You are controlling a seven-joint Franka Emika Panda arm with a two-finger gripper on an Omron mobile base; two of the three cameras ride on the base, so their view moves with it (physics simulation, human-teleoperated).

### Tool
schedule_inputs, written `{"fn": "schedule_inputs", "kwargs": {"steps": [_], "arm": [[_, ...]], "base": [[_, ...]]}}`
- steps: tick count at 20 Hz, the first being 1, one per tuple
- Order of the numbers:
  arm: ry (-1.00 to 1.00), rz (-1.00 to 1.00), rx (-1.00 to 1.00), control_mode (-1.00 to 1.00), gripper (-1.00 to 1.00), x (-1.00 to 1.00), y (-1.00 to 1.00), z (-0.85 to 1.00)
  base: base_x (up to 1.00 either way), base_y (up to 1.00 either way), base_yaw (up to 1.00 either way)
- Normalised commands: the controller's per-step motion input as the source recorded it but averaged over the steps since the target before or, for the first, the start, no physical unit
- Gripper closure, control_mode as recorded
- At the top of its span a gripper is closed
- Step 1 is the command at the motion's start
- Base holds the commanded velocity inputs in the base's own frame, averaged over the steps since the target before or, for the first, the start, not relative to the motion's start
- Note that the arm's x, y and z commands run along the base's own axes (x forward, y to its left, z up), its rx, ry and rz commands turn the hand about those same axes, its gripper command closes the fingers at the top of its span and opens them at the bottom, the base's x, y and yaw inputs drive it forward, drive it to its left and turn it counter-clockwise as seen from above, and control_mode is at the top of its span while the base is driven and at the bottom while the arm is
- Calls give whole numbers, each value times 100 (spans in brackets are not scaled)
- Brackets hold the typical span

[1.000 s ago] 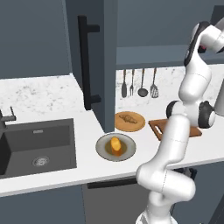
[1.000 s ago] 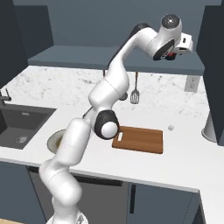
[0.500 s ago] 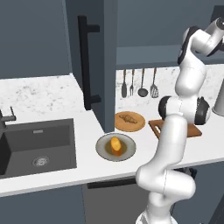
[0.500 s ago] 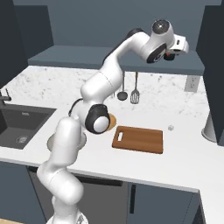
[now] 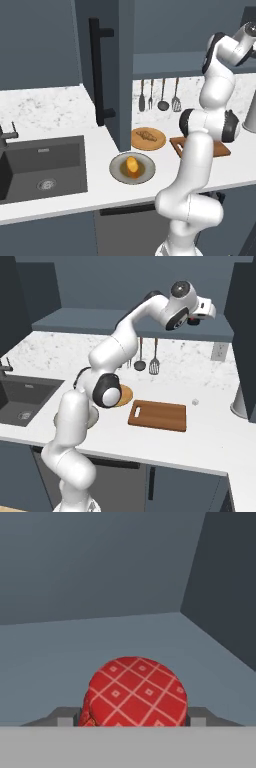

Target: From the different types of pastries on the counter, select a croissant and place it on the cutting board. Then retrieve a jar of jam from the cabinet and place it alongside the croissant on the cutting board.

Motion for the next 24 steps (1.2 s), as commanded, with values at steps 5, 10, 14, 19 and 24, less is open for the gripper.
{"fn": "schedule_inputs", "kwargs": {"steps": [5,10,14,19,24], "arm": [[3,0,26,-100,100,-14,-15,6],[0,0,34,-100,100,-99,0,-11],[-1,0,26,-100,100,-100,16,-38],[-7,-7,12,-100,100,-100,86,-68],[-9,-9,0,-100,100,-100,100,-93]], "base": [[0,0,0],[0,0,0],[0,0,0],[0,0,0],[0,0,0]]}}
